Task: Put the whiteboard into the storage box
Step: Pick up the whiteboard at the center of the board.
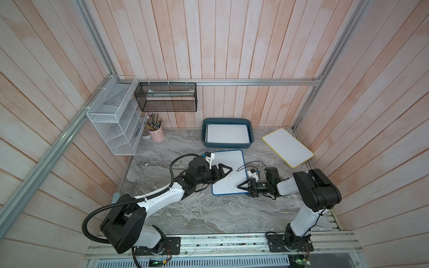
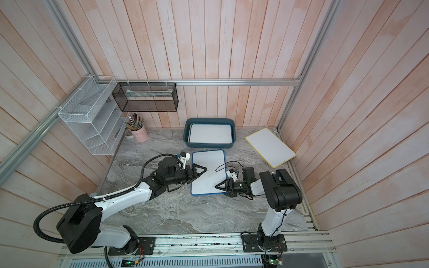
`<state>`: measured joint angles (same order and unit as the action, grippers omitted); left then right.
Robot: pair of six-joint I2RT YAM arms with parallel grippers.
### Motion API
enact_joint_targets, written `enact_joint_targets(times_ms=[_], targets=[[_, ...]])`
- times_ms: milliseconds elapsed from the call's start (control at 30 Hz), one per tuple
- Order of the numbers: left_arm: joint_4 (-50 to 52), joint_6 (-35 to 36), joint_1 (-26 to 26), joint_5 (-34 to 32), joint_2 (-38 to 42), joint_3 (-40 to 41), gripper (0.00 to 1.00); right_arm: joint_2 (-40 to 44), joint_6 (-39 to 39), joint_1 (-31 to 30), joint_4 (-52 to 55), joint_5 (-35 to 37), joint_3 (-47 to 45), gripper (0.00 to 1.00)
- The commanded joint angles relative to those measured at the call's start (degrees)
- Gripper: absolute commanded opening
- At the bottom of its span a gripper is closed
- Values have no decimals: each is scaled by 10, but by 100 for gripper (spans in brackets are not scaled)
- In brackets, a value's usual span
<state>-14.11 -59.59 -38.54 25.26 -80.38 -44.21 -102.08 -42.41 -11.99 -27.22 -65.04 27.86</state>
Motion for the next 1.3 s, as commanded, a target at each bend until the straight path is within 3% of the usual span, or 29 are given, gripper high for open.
enact_joint_targets(times_ms=[0,167,333,600,867,1133,1267], targets=[[7,10,7,2,18,15,83,1,10,8,1,12,-1,54],[22,23,17,0,20,18,83,-6,-5,8,-25,14,2,45],[32,34,42,-10,33,47,83,3,2,8,-15,21,2,20],[53,51,75,-22,60,78,83,15,16,9,6,18,1,0],[75,63,96,-42,92,94,83,65,-4,10,6,-6,-19,0],[70,69,114,-53,96,105,83,178,27,9,118,-7,-24,0],[29,49,135,-19,90,118,83,227,89,9,224,-8,2,0]])
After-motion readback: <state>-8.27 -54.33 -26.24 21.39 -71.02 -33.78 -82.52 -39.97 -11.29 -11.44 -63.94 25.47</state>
